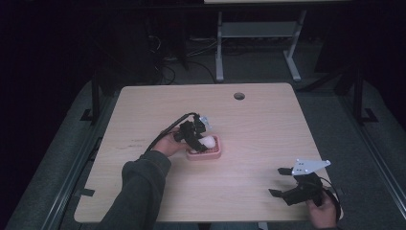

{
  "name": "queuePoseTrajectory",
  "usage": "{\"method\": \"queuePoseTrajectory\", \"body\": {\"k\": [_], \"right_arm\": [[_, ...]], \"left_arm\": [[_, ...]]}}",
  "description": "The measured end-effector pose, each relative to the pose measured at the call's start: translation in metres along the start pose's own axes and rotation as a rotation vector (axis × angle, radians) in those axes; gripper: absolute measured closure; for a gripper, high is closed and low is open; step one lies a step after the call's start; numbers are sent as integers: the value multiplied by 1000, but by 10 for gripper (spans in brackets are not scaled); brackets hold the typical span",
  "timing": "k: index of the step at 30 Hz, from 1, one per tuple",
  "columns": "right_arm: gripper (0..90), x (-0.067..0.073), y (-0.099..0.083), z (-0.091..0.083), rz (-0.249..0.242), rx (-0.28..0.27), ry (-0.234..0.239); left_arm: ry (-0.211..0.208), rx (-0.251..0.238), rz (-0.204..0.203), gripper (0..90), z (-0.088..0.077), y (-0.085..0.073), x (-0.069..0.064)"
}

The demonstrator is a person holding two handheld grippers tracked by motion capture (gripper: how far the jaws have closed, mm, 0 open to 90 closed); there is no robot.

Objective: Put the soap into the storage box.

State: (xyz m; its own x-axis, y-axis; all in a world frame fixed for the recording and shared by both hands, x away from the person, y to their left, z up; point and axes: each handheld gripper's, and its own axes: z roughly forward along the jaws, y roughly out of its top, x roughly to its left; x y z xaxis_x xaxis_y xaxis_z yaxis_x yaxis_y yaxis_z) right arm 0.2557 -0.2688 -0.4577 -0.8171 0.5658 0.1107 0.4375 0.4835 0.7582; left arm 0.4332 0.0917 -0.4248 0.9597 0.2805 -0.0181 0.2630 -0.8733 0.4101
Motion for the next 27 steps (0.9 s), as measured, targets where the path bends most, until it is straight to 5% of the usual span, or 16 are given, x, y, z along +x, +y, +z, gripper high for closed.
{"method": "queuePoseTrajectory", "body": {"k": [17,27], "right_arm": [[141,1,0,1,-7,-1,3],[142,2,1,2,-3,9,4]], "left_arm": [[-8,7,-8,485,2,0,1],[7,2,3,404,-2,1,-3]]}}
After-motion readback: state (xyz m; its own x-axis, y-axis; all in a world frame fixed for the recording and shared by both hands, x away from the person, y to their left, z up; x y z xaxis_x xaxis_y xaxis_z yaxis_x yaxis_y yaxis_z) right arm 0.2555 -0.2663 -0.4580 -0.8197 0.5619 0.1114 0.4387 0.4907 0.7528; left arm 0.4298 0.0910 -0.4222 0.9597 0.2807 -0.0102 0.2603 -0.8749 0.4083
